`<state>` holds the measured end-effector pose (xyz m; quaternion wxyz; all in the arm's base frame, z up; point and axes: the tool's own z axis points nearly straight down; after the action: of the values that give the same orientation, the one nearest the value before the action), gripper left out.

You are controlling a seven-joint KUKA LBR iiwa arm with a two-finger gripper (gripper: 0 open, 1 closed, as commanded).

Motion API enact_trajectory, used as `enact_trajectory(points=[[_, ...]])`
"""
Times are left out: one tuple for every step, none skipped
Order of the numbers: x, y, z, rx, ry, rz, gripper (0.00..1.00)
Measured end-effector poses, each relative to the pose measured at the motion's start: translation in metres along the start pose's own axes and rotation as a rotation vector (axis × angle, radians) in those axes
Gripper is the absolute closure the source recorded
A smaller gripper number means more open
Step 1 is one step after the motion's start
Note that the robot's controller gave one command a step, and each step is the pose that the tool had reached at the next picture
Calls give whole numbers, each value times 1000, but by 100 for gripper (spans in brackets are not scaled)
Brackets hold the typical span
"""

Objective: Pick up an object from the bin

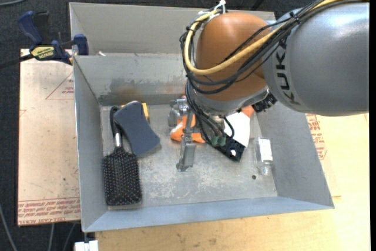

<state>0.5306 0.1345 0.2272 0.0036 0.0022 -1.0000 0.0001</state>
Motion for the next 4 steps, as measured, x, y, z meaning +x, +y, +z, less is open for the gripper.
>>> enact_trajectory(points=[[-1,-1,-5,-1,-8,3,0],[-37,-36,32,-3,-9,18,0],[-35,-47,56,1,-8,-68,0],[-50,-70,67,-5,-10,0,0]])
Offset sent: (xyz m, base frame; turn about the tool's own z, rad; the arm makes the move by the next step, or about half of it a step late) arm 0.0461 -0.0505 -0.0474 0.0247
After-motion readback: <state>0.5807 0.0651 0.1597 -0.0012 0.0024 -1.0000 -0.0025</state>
